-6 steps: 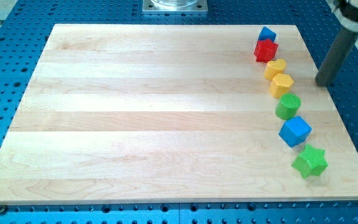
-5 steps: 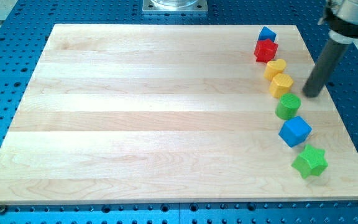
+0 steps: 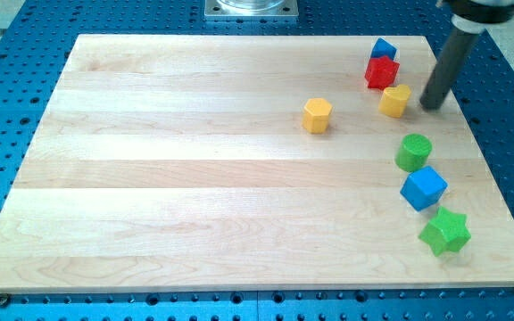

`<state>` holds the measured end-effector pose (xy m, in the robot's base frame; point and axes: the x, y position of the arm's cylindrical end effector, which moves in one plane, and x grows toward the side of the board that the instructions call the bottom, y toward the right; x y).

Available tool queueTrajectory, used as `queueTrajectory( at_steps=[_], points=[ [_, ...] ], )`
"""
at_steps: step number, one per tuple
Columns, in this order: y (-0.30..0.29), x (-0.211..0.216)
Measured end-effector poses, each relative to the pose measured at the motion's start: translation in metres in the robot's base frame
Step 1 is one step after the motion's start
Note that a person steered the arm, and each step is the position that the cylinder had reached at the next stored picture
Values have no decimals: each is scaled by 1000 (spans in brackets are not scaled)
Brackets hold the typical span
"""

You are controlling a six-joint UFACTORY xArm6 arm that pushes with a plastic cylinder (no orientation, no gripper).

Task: Move the yellow blocks towards the center

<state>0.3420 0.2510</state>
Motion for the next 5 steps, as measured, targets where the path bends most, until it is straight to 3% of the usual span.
queueTrajectory(
  at_steps=[1,2,3,5],
  points=[
    [-73,9],
    [-88,5],
    [-52,30],
    [-168,34]
  ],
)
